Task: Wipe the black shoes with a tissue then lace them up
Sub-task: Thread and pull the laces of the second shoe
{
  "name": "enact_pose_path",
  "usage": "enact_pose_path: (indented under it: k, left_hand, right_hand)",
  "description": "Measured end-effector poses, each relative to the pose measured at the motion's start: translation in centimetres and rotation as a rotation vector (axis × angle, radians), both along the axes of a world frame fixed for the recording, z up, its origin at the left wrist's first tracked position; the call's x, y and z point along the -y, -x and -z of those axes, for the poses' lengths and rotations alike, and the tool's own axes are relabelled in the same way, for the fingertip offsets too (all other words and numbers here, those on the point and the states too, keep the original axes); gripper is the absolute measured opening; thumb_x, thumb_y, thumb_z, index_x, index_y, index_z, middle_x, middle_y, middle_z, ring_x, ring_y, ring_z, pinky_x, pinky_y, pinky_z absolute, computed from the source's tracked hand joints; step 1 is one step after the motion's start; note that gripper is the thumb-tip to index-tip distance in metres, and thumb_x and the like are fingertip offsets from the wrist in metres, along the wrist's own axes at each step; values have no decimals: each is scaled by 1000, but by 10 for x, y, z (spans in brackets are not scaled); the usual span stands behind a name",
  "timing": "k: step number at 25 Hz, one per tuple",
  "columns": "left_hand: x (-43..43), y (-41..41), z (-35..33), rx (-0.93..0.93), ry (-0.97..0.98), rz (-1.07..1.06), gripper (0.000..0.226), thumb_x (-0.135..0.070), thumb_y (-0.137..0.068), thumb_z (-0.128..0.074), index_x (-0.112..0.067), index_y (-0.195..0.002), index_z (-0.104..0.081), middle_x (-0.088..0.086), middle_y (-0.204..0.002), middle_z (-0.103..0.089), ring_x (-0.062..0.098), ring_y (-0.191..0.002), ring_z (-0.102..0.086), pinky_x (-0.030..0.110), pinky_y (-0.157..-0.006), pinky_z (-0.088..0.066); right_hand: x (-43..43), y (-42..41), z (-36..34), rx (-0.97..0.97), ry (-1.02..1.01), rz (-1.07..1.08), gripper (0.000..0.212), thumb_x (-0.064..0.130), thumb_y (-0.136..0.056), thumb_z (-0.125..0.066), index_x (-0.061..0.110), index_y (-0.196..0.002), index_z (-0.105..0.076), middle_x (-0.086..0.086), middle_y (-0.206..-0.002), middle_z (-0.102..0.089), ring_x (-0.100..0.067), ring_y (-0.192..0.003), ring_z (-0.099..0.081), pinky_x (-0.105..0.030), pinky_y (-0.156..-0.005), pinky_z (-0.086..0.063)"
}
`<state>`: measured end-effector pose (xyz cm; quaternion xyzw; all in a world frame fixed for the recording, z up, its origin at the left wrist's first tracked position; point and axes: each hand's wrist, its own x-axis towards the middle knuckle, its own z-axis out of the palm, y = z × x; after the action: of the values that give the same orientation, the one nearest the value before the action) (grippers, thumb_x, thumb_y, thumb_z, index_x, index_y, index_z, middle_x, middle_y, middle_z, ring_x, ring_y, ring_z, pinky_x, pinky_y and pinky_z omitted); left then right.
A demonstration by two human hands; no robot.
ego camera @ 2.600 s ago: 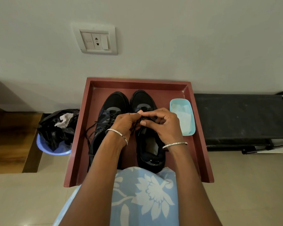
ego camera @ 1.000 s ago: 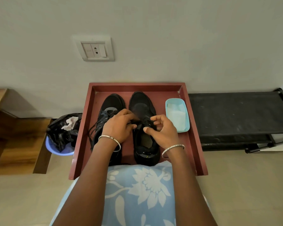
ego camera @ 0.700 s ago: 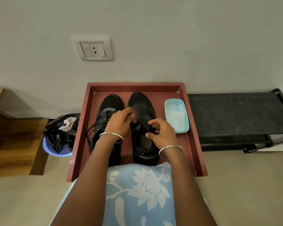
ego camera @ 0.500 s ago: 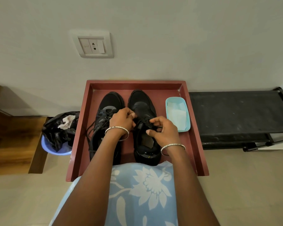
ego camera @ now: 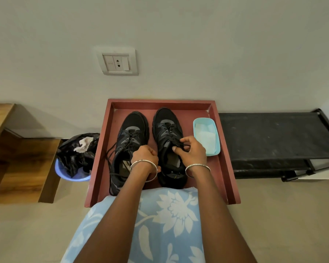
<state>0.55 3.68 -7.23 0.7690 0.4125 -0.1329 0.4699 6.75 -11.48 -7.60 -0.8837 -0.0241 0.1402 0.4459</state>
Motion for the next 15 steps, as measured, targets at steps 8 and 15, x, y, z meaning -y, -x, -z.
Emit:
enact_pose_path:
  k: [8, 15]
  left_hand:
    - [41, 22, -8, 23, -257, 375, 25, -24, -96, -52, -18, -111, -72, 21, -112, -68, 44, -102, -62, 39, -83, -50]
    - [-2, 51, -57, 494, -530, -42, 15, -19, -92, -60, -19, -98, -74, 1, -89, -74, 22, -81, -68, 36, -77, -55]
  right_hand:
    - [11, -14, -5, 99, 58, 198, 29, 23, -85, -79, 11, -108, -67, -8, -102, -70, -16, -86, -61, -16, -63, -40]
    - [-22, 25, -45, 492, 257, 301, 24, 24, -82, -76, 21, -103, -67, -8, -113, -57, -27, -104, -50, -43, -81, -52]
